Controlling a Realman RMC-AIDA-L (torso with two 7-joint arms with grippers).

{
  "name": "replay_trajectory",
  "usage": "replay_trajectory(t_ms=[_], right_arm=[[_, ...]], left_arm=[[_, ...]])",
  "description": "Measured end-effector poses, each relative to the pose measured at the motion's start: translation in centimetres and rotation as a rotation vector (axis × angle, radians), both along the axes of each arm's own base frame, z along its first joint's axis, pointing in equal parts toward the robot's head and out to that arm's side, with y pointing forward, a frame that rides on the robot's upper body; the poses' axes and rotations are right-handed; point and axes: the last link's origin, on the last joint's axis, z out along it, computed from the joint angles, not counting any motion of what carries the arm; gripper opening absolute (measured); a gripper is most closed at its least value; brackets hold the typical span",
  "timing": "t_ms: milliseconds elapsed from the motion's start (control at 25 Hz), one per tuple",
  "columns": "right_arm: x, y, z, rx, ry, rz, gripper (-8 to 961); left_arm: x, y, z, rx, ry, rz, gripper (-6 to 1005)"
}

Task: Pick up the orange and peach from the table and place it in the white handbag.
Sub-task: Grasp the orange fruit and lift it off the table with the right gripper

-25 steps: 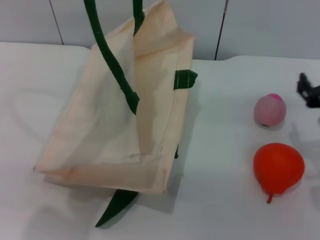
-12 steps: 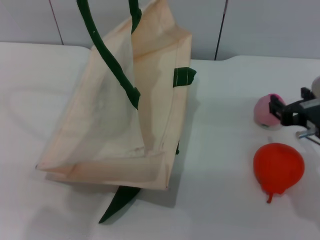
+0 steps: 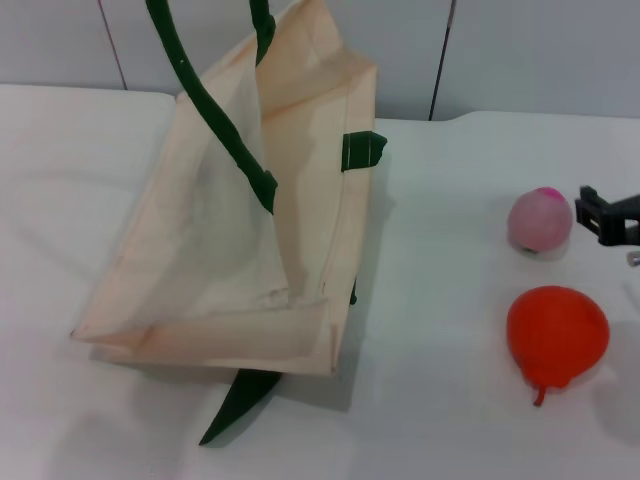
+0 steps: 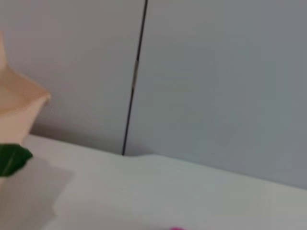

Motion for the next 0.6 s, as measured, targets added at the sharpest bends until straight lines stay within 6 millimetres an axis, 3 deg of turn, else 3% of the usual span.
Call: replay_trajectory(t_ms=[240, 600], right_arm=[[0.5, -0.2, -0.3, -0.039, -0.068, -0.093, 645], [-1.4, -0.9, -2.2, -0.115, -0.102, -0.089, 634]], left_arm=[[-0.1, 0.3, 0.1, 0.016, 0.015, 0.016, 120], [-0.3, 0.4, 0.2, 0.024, 0.023, 0.031, 120]])
